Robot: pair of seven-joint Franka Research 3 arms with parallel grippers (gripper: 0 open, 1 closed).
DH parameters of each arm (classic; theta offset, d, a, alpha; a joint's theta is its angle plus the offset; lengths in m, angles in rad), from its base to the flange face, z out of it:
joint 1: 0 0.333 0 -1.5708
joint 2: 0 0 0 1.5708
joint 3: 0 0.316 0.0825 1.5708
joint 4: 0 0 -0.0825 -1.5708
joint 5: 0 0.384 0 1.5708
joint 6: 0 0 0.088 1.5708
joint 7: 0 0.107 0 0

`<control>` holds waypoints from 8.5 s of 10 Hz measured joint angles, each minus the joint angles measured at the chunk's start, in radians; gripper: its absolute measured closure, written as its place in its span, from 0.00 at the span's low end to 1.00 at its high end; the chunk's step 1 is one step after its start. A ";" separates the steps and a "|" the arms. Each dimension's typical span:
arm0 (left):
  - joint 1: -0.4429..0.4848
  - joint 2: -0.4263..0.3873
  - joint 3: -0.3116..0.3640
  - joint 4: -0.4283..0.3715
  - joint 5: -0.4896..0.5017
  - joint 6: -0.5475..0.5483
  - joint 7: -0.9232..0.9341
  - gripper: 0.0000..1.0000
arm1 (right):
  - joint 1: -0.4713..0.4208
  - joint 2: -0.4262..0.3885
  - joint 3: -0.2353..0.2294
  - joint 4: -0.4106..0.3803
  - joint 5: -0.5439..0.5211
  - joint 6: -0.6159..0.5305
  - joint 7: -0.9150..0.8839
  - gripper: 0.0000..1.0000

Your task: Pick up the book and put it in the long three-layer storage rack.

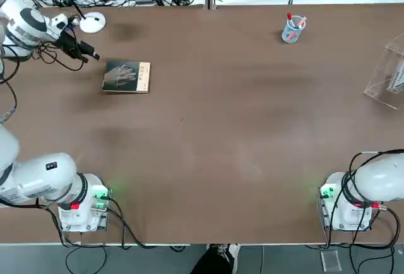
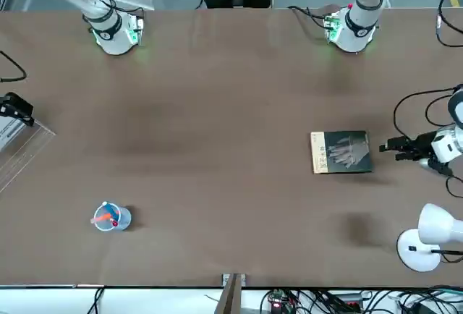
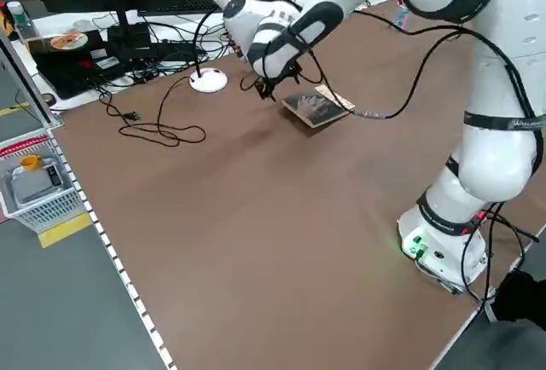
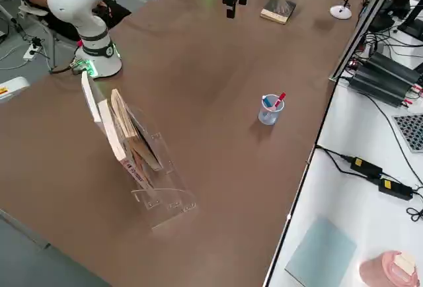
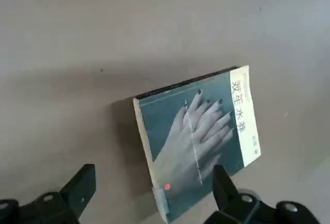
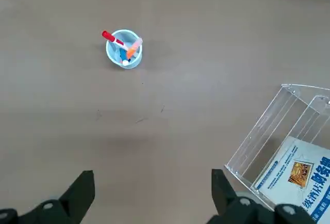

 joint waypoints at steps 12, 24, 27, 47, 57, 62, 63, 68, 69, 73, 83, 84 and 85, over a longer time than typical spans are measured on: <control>0.102 0.175 -0.001 0.139 -0.147 -0.256 0.208 0.00 | 0.000 0.000 -0.001 0.000 0.000 -0.001 0.000 0.00; 0.105 0.300 -0.005 0.236 -0.240 -0.367 0.303 0.00 | 0.000 0.000 -0.002 0.000 0.000 -0.001 0.000 0.00; 0.105 0.309 -0.005 0.237 -0.240 -0.358 0.305 0.00 | 0.000 0.000 -0.002 0.000 0.000 -0.001 0.000 0.00; 0.071 0.362 -0.009 0.241 -0.296 -0.323 0.312 0.08 | 0.000 0.000 -0.002 0.000 0.000 -0.001 0.000 0.00; 0.073 0.367 -0.008 0.244 -0.297 -0.321 0.327 0.33 | 0.000 0.000 -0.002 0.000 0.000 -0.001 0.000 0.00; 0.076 0.368 -0.005 0.244 -0.297 -0.321 0.327 0.52 | 0.000 0.000 -0.002 0.000 0.000 -0.001 0.000 0.00; 0.076 0.368 -0.004 0.244 -0.297 -0.321 0.328 0.60 | 0.000 0.000 -0.002 0.000 0.000 -0.001 0.000 0.00; 0.079 0.369 -0.003 0.244 -0.297 -0.320 0.328 0.76 | 0.000 0.000 -0.002 0.000 0.000 -0.001 0.000 0.00; 0.079 0.371 -0.003 0.244 -0.297 -0.320 0.328 0.76 | 0.000 0.000 -0.002 0.000 0.000 -0.001 0.000 0.00; 0.083 0.373 -0.003 0.245 -0.297 -0.325 0.381 1.00 | 0.000 0.000 -0.001 0.000 0.000 -0.001 0.000 0.00; 0.084 0.373 -0.004 0.276 -0.298 -0.424 0.315 1.00 | 0.000 0.000 -0.001 0.000 0.000 0.000 0.000 0.00; 0.083 0.373 -0.006 0.292 -0.298 -0.451 0.290 1.00 | 0.000 0.000 -0.001 0.000 0.000 0.000 0.000 0.00; 0.083 0.372 -0.008 0.309 -0.298 -0.471 0.266 1.00 | 0.000 0.000 -0.001 0.000 0.000 0.000 0.000 0.00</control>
